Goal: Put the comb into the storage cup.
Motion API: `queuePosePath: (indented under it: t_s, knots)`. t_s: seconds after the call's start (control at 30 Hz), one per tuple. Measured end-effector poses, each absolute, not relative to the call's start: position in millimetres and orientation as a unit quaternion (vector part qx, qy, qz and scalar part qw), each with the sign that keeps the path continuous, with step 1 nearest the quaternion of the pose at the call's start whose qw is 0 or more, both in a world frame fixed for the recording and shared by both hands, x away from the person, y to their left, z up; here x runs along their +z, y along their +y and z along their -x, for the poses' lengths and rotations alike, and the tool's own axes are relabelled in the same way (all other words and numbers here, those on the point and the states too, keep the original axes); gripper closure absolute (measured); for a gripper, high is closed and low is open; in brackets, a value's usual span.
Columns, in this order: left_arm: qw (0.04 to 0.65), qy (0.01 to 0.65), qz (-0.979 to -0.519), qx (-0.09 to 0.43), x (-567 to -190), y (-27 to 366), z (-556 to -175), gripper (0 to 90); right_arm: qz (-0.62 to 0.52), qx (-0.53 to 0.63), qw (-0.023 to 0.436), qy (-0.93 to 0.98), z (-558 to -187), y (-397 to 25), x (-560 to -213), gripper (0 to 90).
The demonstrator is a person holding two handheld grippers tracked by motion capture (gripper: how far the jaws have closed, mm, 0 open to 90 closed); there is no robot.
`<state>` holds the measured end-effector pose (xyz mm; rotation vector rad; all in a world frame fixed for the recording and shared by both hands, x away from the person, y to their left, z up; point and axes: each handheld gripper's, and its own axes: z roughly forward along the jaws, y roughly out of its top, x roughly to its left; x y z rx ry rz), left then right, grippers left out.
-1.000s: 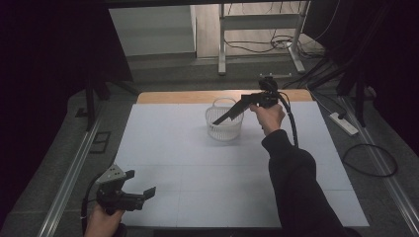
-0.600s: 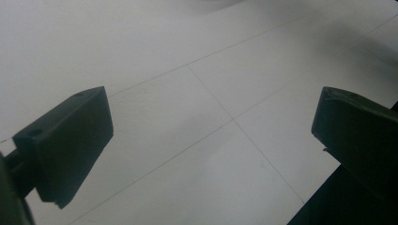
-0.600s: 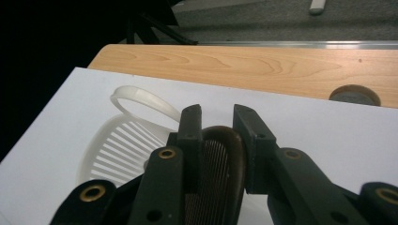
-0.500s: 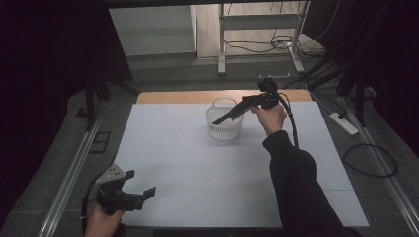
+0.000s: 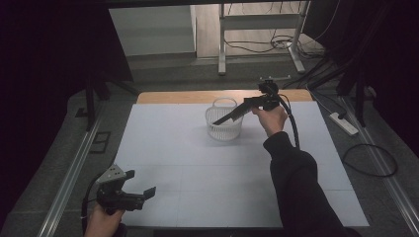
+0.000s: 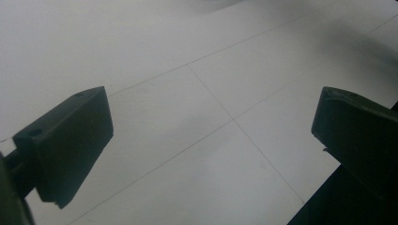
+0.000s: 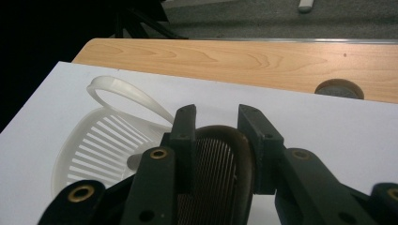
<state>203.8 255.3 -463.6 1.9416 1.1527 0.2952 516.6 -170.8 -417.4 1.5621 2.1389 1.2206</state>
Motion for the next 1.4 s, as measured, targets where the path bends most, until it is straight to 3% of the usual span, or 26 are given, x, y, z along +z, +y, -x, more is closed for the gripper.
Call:
queuePosePath:
  t_s: [0.93,1.4]
  knots:
    - [0.420,0.462,-0.773,0.116,-464,256,-204,0.0,-0.528,0.391,0.136,0.741,-517,-174,-426,55.6]
    - [0.420,0.462,-0.773,0.116,-464,256,-204,0.0,-0.495,0.339,0.181,0.780,-512,-163,-425,25.2]
